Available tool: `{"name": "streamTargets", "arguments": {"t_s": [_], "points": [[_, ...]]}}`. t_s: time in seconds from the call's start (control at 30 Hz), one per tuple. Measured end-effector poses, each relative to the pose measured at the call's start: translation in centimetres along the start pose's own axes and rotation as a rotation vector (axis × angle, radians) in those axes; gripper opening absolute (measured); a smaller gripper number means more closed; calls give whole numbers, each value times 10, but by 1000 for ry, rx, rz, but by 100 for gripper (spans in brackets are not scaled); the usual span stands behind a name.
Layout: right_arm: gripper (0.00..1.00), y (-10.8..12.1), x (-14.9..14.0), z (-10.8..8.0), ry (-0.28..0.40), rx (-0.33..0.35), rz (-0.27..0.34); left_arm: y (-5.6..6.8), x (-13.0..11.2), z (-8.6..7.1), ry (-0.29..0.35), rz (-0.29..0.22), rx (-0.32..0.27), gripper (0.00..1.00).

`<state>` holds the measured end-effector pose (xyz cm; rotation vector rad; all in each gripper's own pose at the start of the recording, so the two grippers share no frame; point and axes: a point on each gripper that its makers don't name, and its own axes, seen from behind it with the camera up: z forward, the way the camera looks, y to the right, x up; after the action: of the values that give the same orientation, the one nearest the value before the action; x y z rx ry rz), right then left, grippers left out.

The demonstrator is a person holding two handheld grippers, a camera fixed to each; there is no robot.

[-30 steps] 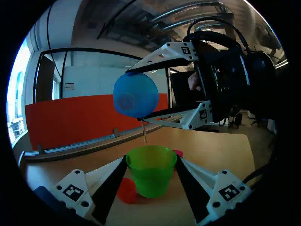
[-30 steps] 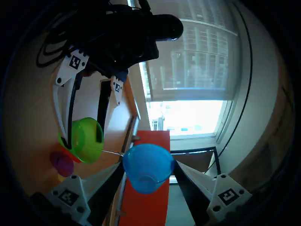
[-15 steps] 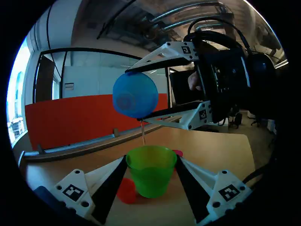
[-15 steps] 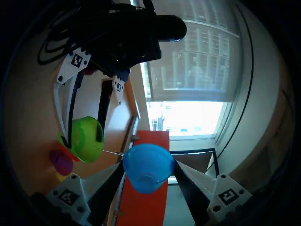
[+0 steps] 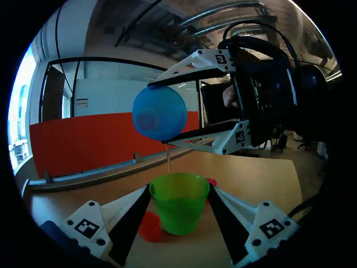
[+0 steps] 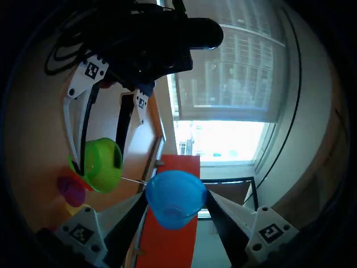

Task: Pour water

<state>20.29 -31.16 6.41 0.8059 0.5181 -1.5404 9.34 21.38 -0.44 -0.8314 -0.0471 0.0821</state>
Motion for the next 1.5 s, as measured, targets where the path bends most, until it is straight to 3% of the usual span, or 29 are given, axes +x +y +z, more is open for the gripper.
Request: {"name": "streamTargets", "arguments": {"t_s": [1.5], "points": [[93, 3, 0, 2, -1, 1, -64, -5, 1, 0, 3, -7, 10, 89]]}}
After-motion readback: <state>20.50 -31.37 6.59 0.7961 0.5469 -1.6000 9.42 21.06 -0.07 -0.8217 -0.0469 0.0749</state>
